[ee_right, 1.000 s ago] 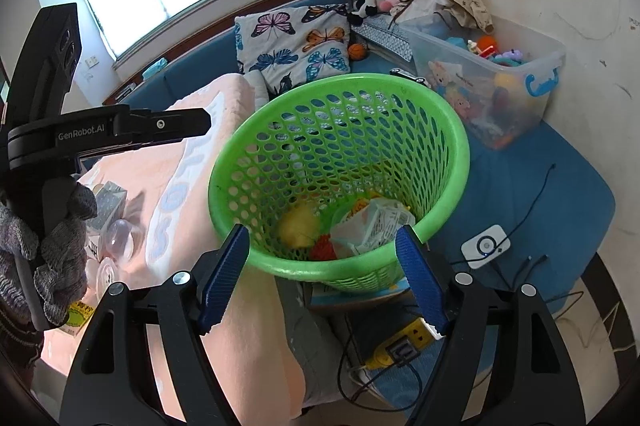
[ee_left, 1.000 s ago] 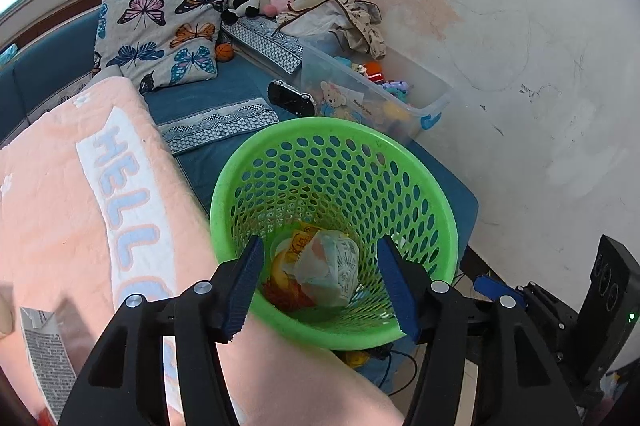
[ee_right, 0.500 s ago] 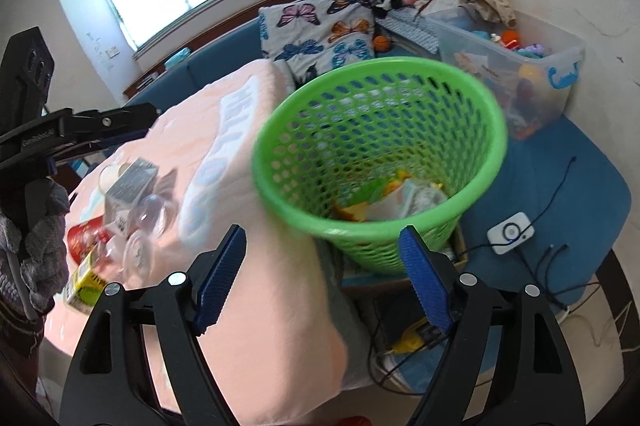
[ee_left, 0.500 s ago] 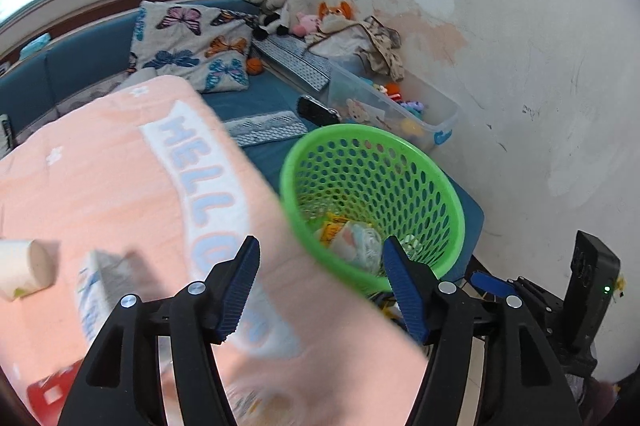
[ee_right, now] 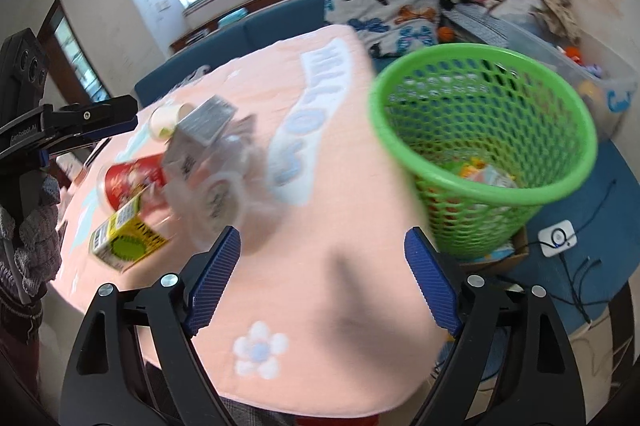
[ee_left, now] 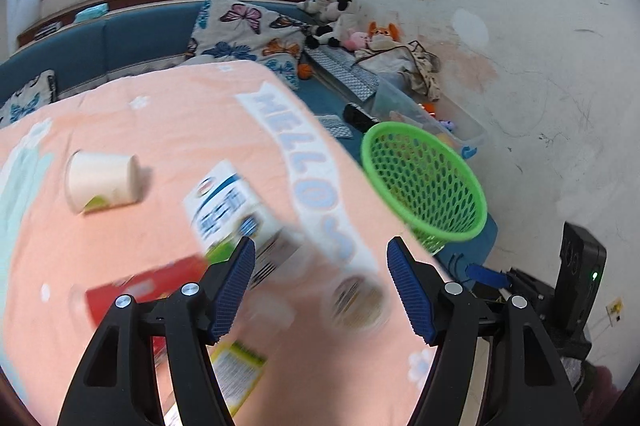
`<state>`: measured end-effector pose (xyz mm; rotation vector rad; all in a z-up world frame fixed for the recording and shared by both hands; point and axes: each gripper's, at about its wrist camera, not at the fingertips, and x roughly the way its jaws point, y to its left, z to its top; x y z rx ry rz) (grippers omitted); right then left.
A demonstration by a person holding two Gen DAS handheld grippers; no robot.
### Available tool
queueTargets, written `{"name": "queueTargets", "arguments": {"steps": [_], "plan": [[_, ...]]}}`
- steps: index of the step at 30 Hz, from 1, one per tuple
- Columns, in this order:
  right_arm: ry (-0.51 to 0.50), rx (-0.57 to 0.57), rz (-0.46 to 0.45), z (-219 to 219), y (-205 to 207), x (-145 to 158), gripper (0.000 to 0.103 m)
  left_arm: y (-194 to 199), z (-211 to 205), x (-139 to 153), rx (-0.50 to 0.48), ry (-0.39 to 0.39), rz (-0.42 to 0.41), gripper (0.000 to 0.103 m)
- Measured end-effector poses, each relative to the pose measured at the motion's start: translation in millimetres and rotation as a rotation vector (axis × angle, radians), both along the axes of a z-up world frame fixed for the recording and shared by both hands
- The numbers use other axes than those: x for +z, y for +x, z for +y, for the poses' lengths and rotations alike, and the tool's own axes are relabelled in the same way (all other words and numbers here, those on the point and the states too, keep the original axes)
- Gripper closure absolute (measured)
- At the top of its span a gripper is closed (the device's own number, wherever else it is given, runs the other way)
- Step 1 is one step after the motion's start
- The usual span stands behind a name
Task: Collect trash
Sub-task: 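Move the left tool to the yellow-label juice bottle while the right tool reaches the jelly cup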
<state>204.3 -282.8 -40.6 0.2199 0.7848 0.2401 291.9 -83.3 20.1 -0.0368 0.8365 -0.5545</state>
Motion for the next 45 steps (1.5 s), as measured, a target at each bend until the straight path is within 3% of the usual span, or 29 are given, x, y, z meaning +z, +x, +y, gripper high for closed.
{"name": "queueTargets", "arguments": {"steps": [12,18,35,45], "plan": [[-0.068,0.132,0.0,65.2,19.2,-4.0,0.016,-40.0,51.2,-32.2,0.008,0.076,0.012,0.035],[-0.119,0.177,0.009,86.3,31.1,-11.2,0.016,-43.5,68.3,-42.2,0.032,0.065,0.034,0.035],[-0.23,0.194,0.033,108.7,57.3,-30.2,0.016,-41.7,64.4,-60.1,-0.007,0.126,0.053,0.035],[-0.224,0.181,0.048,104.0,60.1,-31.5,0.028,-38.6,52.5,-62.7,-0.028,0.195,0.042,0.035]]}}
